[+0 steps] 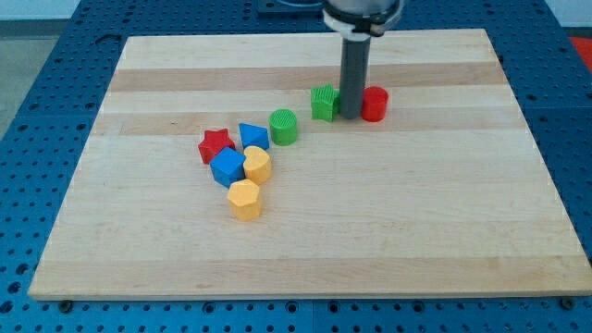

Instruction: Push the green star towards the top right of the board

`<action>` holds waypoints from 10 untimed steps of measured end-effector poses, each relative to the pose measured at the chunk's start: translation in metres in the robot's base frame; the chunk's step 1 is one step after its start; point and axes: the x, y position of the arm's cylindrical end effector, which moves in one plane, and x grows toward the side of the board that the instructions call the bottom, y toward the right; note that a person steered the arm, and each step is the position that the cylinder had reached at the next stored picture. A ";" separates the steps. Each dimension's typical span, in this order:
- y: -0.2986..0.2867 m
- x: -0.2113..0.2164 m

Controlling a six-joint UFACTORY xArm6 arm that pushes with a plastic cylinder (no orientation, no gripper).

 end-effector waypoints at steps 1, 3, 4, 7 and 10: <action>0.014 -0.007; -0.017 0.044; -0.049 0.043; -0.032 -0.036; -0.015 -0.073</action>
